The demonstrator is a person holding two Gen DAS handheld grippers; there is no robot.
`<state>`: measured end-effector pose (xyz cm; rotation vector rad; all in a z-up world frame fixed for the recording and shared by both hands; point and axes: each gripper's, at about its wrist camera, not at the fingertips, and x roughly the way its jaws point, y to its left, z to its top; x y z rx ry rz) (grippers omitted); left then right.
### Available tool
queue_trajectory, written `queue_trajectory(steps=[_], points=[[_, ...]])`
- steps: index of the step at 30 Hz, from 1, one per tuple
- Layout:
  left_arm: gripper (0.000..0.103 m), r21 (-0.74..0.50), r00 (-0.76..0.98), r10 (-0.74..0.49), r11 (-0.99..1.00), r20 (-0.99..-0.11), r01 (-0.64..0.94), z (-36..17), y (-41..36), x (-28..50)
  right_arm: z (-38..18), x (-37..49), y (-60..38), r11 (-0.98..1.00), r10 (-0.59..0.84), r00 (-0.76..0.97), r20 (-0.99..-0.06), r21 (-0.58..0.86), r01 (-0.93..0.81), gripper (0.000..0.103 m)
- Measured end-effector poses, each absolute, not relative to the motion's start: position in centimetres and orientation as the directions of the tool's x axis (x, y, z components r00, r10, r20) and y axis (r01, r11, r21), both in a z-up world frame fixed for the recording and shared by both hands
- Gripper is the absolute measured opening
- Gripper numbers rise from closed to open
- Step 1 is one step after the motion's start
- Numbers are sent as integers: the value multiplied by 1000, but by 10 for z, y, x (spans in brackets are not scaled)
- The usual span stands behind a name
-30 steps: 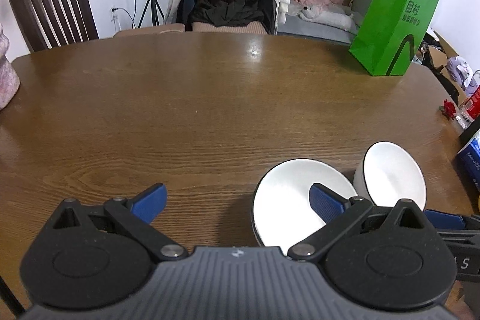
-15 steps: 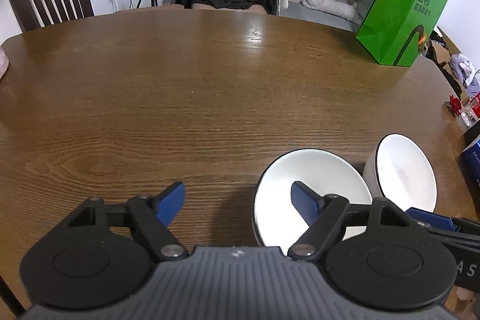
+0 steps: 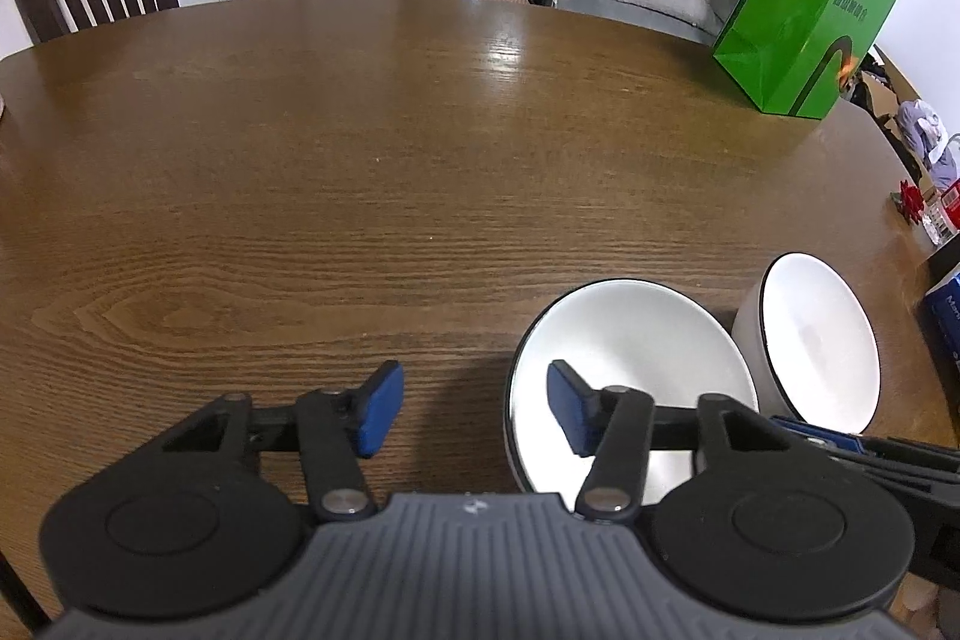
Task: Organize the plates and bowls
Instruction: 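Close both grippers on the rim of one white bowl, then lift the white bowl with both grippers and carry it toward the blue bowl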
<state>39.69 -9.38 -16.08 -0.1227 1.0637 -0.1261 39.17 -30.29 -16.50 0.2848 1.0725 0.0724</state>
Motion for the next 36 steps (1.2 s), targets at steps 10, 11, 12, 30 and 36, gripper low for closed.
queue_trajectory(steps=[10, 11, 12, 30, 36], points=[[7, -219, 443, -231, 972, -866, 80, -169, -96, 399, -180, 406, -294, 964, 202, 441, -875, 257, 69, 12], [7, -218, 444, -231, 973, -866, 81, -170, -96, 399, -181, 407, -293, 963, 206, 439, -875, 261, 69, 9], [7, -217, 445, -231, 973, -865, 82, -170, -97, 399, -181, 407, -294, 963, 202, 439, -875, 258, 72, 9], [7, -202, 448, -226, 974, -865, 102, -167, -102, 396, -180, 400, -288, 972, 173, 452, -875, 226, 64, 9], [7, -200, 457, -229, 973, -859, 113, -161, -104, 392, -176, 394, -289, 973, 168, 458, -873, 223, 67, 9]])
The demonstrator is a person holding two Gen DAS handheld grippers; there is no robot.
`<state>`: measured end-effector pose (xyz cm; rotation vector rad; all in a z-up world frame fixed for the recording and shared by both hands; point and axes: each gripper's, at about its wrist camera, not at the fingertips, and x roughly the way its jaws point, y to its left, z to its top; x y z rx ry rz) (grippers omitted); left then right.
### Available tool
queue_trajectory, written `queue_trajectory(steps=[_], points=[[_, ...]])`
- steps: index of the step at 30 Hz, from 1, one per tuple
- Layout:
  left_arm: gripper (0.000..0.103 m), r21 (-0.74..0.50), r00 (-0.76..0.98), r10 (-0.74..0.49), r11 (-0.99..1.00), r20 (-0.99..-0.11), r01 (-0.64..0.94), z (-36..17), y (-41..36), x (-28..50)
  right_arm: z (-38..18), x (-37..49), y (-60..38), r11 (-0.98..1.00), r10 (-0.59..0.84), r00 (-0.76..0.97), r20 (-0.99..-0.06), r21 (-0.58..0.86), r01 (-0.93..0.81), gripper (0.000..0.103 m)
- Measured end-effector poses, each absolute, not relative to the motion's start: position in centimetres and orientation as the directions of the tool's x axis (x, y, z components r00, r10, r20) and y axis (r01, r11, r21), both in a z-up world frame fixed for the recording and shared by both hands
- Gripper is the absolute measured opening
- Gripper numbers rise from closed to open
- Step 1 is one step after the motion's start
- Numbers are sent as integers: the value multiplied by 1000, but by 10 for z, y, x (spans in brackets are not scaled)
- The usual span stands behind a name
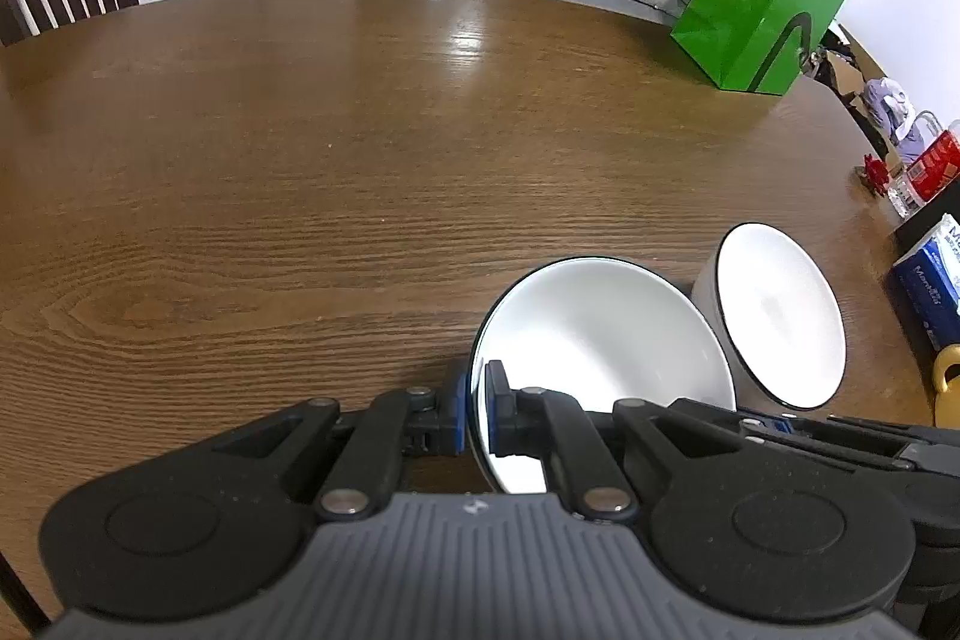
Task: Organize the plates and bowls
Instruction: 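Lift the white bowl with both grippers and carry it toward the blue bowl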
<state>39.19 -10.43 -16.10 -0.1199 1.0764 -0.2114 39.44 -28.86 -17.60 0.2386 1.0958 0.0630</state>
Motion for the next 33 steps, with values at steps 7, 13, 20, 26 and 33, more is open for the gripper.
queue_trajectory(steps=[7, 13, 20, 26, 33], points=[[7, -198, 473, -235, 972, -849, 126, -148, -110, 384, -165, 387, -292, 973, 160, 476, -865, 220, 72, 9], [7, -198, 491, -239, 971, -838, 135, -134, -112, 372, -152, 374, -293, 973, 153, 495, -855, 217, 74, 9], [7, -196, 514, -240, 971, -824, 140, -118, -110, 353, -133, 356, -293, 974, 151, 520, -841, 217, 68, 9], [7, -194, 531, -241, 970, -812, 145, -104, -109, 334, -119, 340, -292, 974, 150, 537, -830, 217, 63, 9], [7, -192, 553, -243, 970, -797, 150, -88, -107, 310, -103, 320, -292, 974, 147, 559, -816, 218, 61, 9]])
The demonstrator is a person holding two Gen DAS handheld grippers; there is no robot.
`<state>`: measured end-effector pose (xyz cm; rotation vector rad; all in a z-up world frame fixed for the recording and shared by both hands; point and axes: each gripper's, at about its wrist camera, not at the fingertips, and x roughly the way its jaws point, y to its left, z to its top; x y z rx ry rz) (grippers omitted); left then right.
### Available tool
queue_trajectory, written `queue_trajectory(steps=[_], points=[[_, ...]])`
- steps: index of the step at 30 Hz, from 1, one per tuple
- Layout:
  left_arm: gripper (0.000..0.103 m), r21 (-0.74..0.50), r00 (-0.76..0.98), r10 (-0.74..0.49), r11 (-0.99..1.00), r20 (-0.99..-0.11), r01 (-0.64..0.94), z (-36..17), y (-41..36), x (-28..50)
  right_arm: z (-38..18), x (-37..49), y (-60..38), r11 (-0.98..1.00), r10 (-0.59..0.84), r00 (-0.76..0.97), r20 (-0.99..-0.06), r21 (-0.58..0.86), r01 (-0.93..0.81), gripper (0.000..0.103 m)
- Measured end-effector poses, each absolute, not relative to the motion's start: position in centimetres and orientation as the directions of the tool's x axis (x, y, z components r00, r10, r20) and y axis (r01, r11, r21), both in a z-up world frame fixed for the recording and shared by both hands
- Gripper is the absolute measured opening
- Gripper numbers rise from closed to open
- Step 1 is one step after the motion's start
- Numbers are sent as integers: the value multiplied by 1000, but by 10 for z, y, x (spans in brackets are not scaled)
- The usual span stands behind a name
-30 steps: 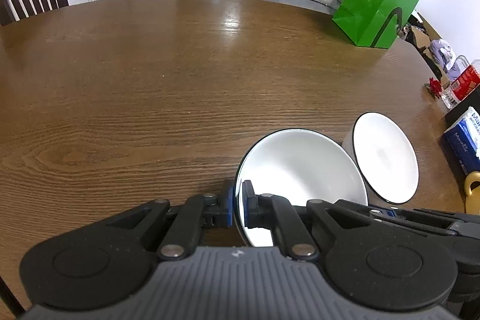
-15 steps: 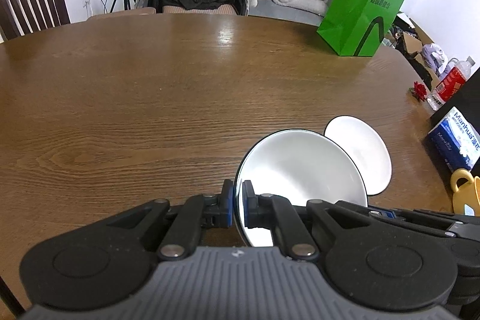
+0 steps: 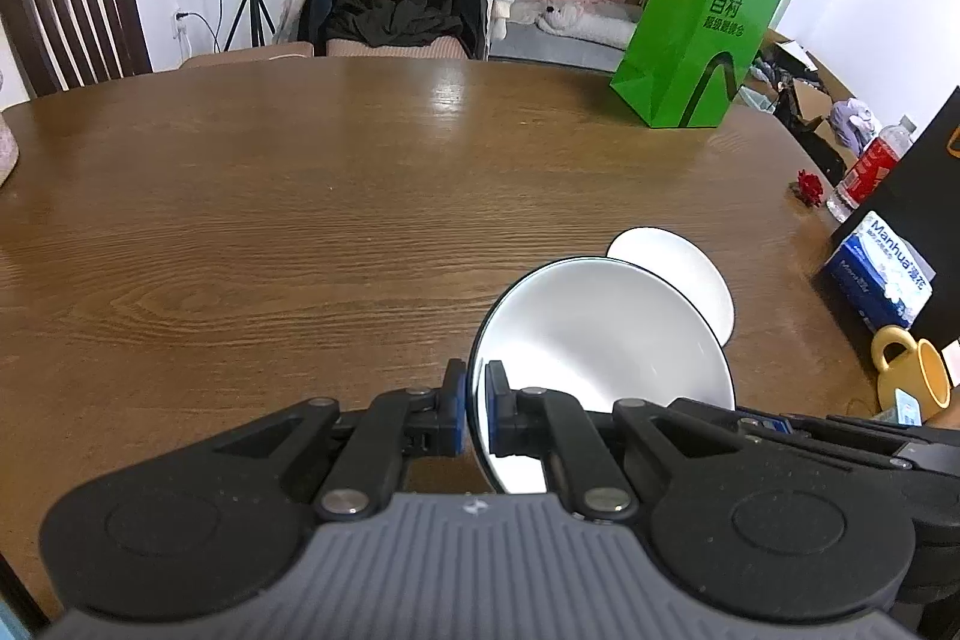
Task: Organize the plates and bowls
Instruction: 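Lift the white bowl with both grippers and carry it toward the blue bowl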
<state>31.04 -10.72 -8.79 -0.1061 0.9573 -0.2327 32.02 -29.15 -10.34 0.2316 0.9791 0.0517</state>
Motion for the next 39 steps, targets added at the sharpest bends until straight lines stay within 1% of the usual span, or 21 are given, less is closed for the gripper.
queue_trajectory(steps=[21, 39], points=[[7, -184, 599, -234, 972, -766, 145, -61, -102, 237, -74, 252, -287, 976, 153, 601, -784, 216, 33, 8], [7, -173, 638, -191, 981, -746, 92, -50, -105, 173, -64, 196, -288, 977, 185, 613, -768, 213, -28, 8]])
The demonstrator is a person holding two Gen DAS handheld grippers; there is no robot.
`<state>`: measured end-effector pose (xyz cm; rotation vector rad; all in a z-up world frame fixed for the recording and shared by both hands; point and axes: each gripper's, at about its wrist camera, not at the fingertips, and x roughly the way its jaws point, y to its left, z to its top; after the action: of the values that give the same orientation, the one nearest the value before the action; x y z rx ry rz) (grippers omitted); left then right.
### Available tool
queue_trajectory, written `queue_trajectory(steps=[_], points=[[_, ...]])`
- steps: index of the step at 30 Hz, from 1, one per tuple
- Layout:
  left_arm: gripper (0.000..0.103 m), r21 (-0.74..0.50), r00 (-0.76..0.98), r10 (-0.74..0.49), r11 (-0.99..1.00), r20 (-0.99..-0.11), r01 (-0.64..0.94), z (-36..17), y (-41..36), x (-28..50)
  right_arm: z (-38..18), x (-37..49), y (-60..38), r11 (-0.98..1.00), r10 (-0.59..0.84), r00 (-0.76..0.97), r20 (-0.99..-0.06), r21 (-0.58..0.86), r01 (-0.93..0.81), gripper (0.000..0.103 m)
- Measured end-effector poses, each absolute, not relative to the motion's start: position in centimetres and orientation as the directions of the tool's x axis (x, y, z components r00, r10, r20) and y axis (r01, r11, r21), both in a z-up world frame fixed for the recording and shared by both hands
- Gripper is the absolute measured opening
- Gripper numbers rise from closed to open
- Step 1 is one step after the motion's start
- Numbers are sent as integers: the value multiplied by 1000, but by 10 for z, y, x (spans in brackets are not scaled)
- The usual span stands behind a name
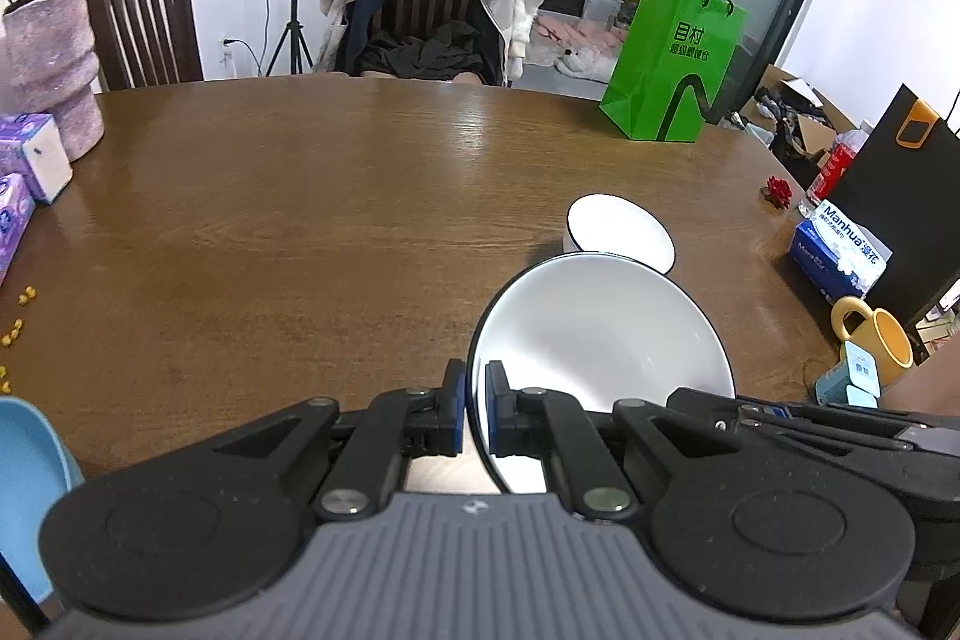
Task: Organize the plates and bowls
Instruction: 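Lift the white bowl with both grippers and carry it toward the blue bowl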
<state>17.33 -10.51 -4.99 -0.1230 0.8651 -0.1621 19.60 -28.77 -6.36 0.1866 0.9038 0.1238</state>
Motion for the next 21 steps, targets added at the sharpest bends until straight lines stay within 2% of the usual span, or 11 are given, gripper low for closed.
queue_trajectory(steps=[21], points=[[7, -168, 674, -132, 986, -727, 12, -32, -93, 120, -45, 156, -279, 969, 244, 622, -744, 213, -126, 8]])
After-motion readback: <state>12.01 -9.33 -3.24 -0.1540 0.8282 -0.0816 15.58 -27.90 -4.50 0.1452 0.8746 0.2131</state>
